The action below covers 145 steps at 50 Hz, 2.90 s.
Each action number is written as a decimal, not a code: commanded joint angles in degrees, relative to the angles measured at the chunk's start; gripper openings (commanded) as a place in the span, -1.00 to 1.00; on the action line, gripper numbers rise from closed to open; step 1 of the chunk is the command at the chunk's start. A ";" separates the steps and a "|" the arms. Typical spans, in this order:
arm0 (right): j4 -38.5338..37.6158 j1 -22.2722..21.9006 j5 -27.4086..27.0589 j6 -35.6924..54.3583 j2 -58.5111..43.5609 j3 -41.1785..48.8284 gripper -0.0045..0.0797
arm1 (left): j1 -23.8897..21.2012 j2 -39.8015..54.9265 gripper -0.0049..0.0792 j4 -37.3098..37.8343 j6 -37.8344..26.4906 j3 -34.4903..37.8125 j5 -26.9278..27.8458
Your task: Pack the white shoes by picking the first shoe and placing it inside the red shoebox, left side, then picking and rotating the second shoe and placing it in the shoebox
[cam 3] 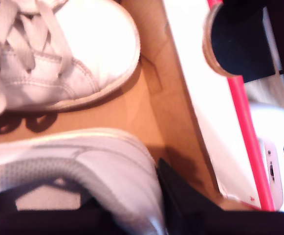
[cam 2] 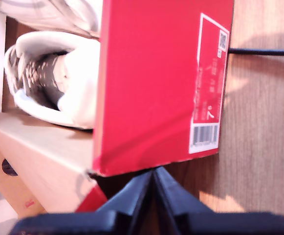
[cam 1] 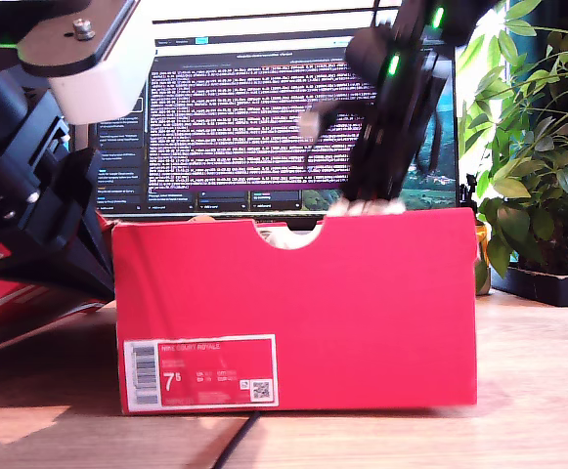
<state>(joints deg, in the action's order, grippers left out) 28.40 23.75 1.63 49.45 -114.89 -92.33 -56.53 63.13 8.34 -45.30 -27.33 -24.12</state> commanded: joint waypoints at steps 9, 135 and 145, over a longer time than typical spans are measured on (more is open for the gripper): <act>-4.33 0.24 0.35 -3.21 0.35 -0.52 -0.23 | -0.11 0.24 -0.92 -0.68 0.37 -0.28 -0.09; 16.35 -13.81 4.42 -37.40 21.88 -0.79 -0.92 | -1.16 -0.90 -0.92 -0.68 0.28 -1.14 -2.78; 17.86 -14.69 4.48 -35.93 21.88 -0.79 -0.92 | -2.73 -5.86 -0.92 -0.66 0.31 -1.31 -3.37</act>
<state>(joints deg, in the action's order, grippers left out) 46.22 9.50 5.74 13.37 -93.10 -93.36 -58.85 59.37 8.75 -45.30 -27.33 -27.16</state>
